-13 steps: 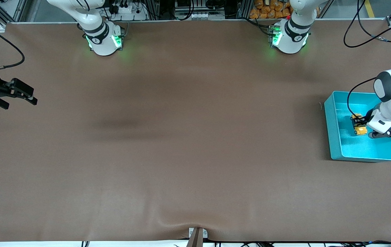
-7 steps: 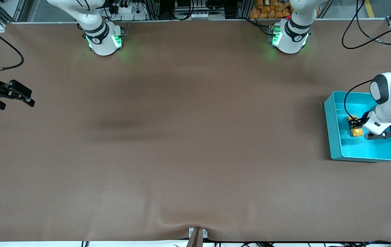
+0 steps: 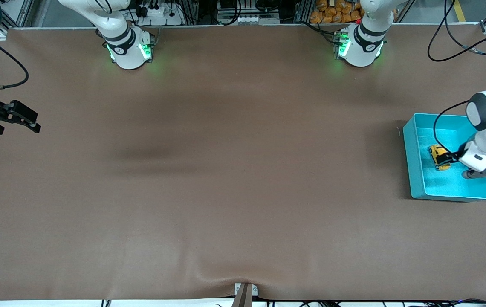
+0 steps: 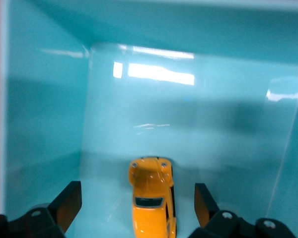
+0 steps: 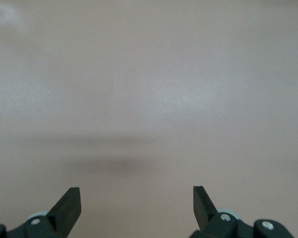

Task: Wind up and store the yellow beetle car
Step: 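Lower the car onto the bin floor and open the left gripper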

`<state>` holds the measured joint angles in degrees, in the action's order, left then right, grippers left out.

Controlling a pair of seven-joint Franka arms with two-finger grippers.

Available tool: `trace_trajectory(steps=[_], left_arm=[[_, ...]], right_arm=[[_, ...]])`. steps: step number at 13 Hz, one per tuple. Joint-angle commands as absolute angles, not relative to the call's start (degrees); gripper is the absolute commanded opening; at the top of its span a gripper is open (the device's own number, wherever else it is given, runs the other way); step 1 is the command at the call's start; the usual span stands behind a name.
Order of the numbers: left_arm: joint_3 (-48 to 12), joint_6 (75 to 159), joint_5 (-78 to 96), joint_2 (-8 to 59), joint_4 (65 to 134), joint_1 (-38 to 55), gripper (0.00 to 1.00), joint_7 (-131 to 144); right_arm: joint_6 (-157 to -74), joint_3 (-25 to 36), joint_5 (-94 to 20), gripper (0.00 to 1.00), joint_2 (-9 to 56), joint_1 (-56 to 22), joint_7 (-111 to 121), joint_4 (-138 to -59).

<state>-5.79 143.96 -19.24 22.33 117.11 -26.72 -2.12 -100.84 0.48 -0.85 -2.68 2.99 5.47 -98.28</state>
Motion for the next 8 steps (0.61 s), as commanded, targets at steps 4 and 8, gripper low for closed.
trace_trajectory(steps=[4,8], left_arm=[[-7.0,129.4,-18.5,11.2,110.5,-21.4,1.0,-2.1],[-11.9,106.6,-11.4,8.1,94.4,-20.6,1.0,-3.0]], right_arm=[[-96.0,0.2,0.5,1.0,-3.8,3.4,4.7,-96.8],[-95.5,0.3,0.4,1.0,-3.8,3.5,4.7,-96.8]])
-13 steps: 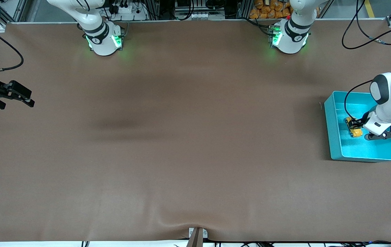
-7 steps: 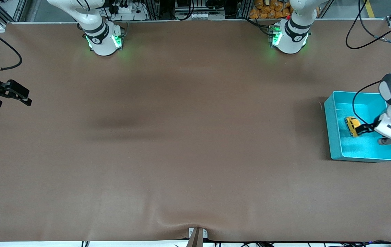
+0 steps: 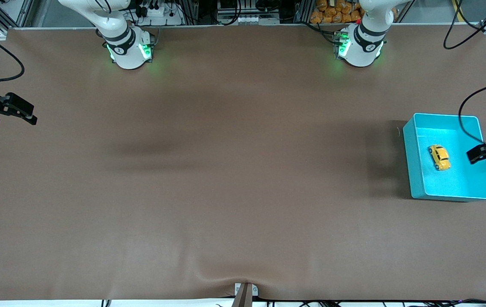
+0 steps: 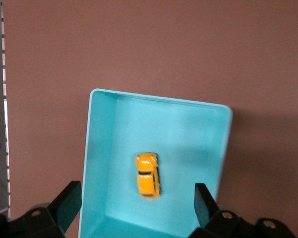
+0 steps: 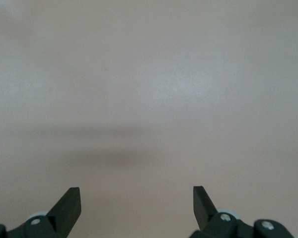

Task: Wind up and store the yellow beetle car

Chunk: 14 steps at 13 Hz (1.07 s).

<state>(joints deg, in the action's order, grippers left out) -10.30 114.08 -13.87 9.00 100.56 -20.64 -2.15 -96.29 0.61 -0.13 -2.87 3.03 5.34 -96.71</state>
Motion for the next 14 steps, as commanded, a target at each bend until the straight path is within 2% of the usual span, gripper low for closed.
trace_trajectory(steps=[1,6,10,14], left_arm=[[-13.4,103.3,-10.0,6.7,92.0,-20.6,1.0,-2.7],[-19.6,92.8,-5.1,1.8,86.8,-20.3,1.0,-2.2],[-19.9,87.5,-3.4,-1.8,86.9,-15.7,1.0,-2.0],[-19.7,86.1,0.3,-1.8,87.0,-11.5,1.0,3.8]], right_arm=[[-95.5,0.3,0.4,1.0,-3.8,3.6,4.7,-96.8],[-95.5,0.3,0.4,1.0,-3.8,3.6,4.7,-96.8],[-95.6,0.3,0.2,1.0,-3.7,4.0,4.7,-96.8],[-95.6,0.3,0.2,1.0,-3.7,4.0,4.7,-96.8]])
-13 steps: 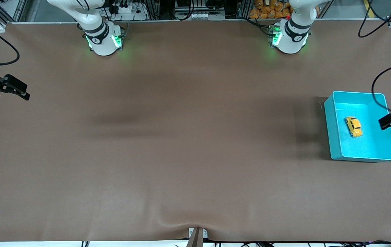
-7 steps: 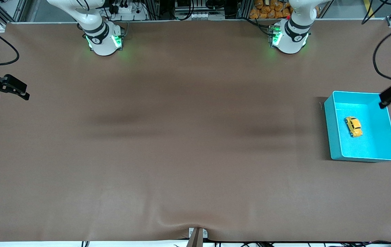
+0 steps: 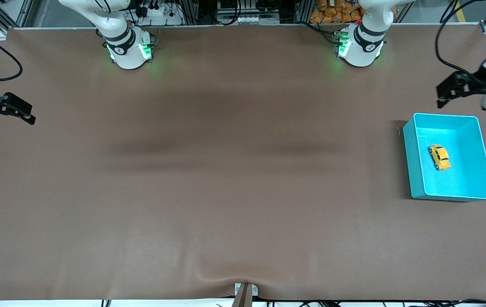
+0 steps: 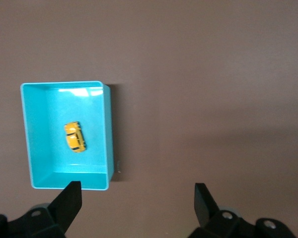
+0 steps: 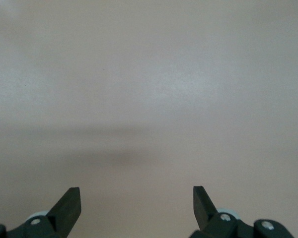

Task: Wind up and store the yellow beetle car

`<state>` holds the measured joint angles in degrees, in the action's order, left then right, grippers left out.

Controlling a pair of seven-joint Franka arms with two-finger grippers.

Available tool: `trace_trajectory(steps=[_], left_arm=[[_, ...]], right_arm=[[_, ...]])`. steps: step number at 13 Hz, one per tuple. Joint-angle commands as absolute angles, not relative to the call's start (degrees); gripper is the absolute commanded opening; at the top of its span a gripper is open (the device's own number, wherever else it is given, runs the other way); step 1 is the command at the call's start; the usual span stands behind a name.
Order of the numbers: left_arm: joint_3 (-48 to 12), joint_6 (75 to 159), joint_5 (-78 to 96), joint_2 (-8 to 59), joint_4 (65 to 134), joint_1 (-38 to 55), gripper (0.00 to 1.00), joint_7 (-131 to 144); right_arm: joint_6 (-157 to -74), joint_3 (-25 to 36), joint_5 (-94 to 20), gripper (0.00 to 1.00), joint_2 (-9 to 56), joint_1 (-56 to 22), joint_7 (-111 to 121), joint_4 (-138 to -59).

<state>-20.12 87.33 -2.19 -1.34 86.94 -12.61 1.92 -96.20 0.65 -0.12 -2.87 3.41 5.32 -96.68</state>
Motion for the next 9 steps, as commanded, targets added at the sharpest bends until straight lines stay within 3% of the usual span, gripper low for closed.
trace_trajectory(steps=[1,9], left_arm=[[-19.3,86.0,1.7,-1.8,87.0,-10.5,1.0,4.3],[-19.0,86.0,2.4,-1.1,88.9,-9.9,1.0,4.9]], right_arm=[[-95.7,0.3,0.2,1.0,-3.6,4.0,4.7,-96.8],[-95.7,0.3,0.2,1.0,-3.4,4.0,4.7,-96.8]])
